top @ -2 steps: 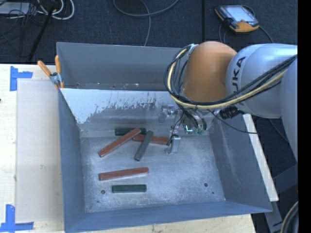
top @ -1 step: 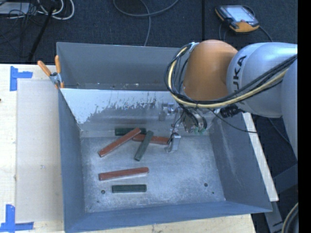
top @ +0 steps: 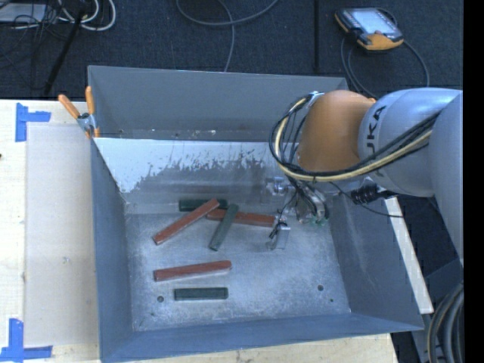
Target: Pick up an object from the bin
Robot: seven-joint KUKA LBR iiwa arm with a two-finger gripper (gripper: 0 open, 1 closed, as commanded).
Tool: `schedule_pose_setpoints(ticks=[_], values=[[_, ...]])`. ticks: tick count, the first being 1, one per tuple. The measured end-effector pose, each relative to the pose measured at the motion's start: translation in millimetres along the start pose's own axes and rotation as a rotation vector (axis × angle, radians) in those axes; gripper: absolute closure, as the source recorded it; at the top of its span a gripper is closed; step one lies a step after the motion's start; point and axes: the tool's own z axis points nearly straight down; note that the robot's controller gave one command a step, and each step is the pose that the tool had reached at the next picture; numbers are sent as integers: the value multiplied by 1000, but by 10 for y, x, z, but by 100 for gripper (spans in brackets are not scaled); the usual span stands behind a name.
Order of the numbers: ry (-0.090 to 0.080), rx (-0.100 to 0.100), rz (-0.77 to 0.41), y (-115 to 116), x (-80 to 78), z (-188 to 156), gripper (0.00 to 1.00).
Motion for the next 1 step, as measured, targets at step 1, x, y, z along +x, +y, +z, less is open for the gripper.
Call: schedule_pose_setpoints(ticks=[1], values=[[5, 0, -90, 335, 53, 195, 100]])
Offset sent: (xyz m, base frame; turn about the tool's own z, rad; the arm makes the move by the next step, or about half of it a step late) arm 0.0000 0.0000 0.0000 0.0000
